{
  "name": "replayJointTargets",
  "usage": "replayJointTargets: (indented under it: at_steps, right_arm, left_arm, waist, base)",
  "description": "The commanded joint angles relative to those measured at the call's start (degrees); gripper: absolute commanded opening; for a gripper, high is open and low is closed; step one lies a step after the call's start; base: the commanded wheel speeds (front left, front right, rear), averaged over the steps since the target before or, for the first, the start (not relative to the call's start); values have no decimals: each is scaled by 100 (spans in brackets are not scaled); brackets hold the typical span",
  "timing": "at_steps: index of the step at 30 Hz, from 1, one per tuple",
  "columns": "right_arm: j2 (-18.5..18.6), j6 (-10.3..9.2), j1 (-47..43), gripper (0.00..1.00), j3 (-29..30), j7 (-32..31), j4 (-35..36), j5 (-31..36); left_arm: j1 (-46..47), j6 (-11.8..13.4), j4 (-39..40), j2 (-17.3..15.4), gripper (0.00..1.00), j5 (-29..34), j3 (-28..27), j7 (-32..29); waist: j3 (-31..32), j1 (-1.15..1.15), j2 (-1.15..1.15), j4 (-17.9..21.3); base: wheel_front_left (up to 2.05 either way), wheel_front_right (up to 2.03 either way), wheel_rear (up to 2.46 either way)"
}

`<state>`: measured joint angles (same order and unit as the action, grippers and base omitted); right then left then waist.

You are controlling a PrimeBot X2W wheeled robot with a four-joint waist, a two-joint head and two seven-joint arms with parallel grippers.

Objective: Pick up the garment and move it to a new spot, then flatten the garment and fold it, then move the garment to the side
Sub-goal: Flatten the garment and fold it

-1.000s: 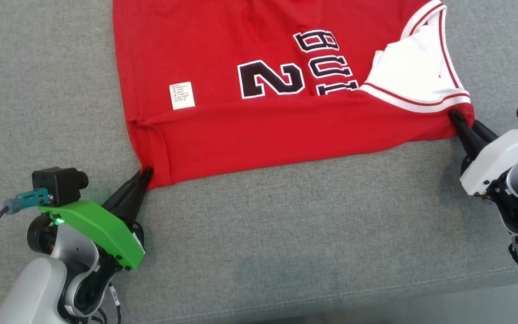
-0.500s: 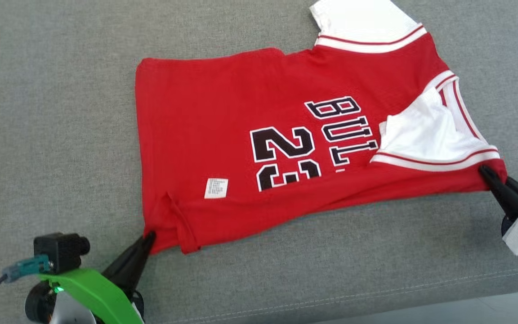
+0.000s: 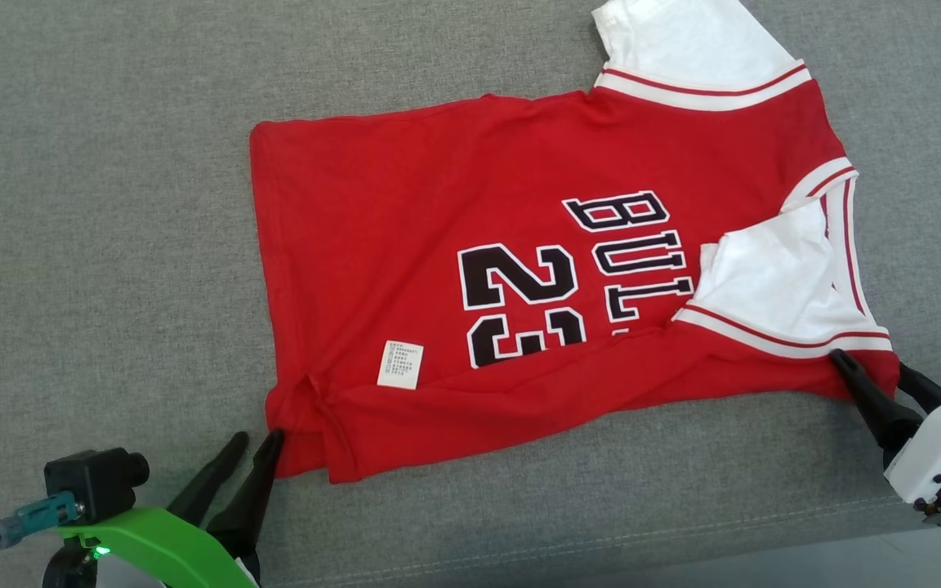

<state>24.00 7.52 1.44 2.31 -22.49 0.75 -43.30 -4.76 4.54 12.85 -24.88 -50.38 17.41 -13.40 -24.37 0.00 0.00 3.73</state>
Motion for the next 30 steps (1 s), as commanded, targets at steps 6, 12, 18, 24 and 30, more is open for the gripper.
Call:
replayJointTargets:
  at_steps: [6, 12, 18, 24, 30]
  right_arm:
    - [-8, -6, 33, 100, 102, 167, 65, 208]
    - [-16, -6, -50, 100, 107, 156, 269, 237]
    - [-22, -6, -27, 100, 63, 158, 405, 298]
    - [-40, -6, 10, 100, 27, 149, 433, 329]
    - [-49, -6, 46, 100, 16, 190, 405, 361]
  left_arm:
    - [-153, 133, 172, -106, 100, 152, -186, 246]
    - [-318, 213, 545, -29, 100, 203, -113, 290]
    - [-344, 202, 741, -13, 100, 279, 68, 212]
    - [-213, 189, 714, 13, 100, 301, 246, 108]
    - [-134, 200, 666, 36, 100, 321, 302, 85]
  waist:
    - [77, 0, 0, 30]
    - [183, 0, 0, 49]
    - [262, 0, 0, 61]
    - [261, 0, 0, 78]
    - [243, 0, 0, 136]
  base:
    - [0, 0, 0]
    - [0, 0, 0]
    - [0, 0, 0]
    - [0, 0, 0]
    - [0, 0, 0]
